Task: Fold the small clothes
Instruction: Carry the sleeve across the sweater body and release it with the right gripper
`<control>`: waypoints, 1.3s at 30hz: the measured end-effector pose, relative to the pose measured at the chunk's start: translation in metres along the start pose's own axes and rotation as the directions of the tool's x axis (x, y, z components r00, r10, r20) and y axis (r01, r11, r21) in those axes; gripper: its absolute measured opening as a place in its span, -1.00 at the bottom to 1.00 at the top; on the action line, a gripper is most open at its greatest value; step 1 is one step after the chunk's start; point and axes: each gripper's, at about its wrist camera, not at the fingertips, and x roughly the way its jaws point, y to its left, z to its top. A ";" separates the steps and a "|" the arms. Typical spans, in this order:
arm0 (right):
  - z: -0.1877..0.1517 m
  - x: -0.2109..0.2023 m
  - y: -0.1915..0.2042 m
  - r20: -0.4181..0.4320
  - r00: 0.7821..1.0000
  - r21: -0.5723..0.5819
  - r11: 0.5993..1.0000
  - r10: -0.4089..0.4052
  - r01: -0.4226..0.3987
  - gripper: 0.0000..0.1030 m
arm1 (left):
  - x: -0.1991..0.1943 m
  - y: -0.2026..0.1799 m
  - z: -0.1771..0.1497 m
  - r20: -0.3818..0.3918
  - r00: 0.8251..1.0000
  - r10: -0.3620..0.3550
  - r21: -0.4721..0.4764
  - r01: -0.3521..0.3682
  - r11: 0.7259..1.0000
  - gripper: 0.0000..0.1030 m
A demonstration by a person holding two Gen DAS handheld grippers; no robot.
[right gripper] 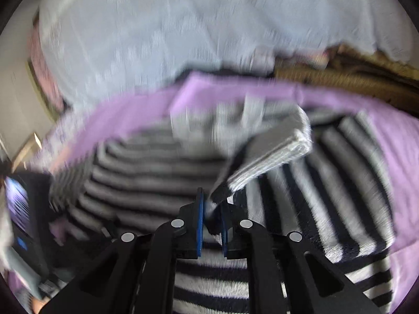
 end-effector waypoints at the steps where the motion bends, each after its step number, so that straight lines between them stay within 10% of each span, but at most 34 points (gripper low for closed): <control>1: -0.002 0.002 -0.002 -0.012 1.000 0.008 1.000 0.010 -0.010 -0.53 | 0.000 0.000 0.000 0.000 1.000 -0.001 0.000 0.001 1.000 0.92; 9: -0.013 -0.052 -0.011 0.061 0.994 -0.013 0.996 0.093 -0.092 -0.18 | -0.001 0.000 0.000 0.000 1.000 -0.001 0.002 0.001 1.000 0.92; 15: -0.014 -0.058 -0.077 0.074 0.997 0.134 0.991 -0.022 0.012 -0.18 | -0.003 0.003 0.000 0.004 1.000 -0.011 0.003 0.011 1.000 0.92; 19: -0.034 -0.037 -0.137 0.003 0.996 0.375 0.924 0.085 -0.080 -0.73 | -0.013 0.008 0.001 0.012 1.000 -0.026 -0.007 0.026 1.000 0.92; 29: 0.031 -0.048 -0.161 0.093 0.992 0.368 0.923 0.087 -0.115 -0.66 | -0.063 -0.048 0.026 0.112 0.981 -0.160 0.150 0.143 0.978 0.92; 33: 0.022 0.001 -0.202 -0.014 0.999 0.456 0.890 0.033 -0.024 -1.00 | -0.022 -0.100 0.024 0.014 0.993 -0.114 0.256 0.106 0.961 0.92; 39: -0.001 -0.041 -0.194 0.089 0.995 0.435 0.896 0.052 -0.086 -0.87 | -0.029 -0.075 0.017 0.032 0.980 -0.195 0.174 0.186 0.967 0.92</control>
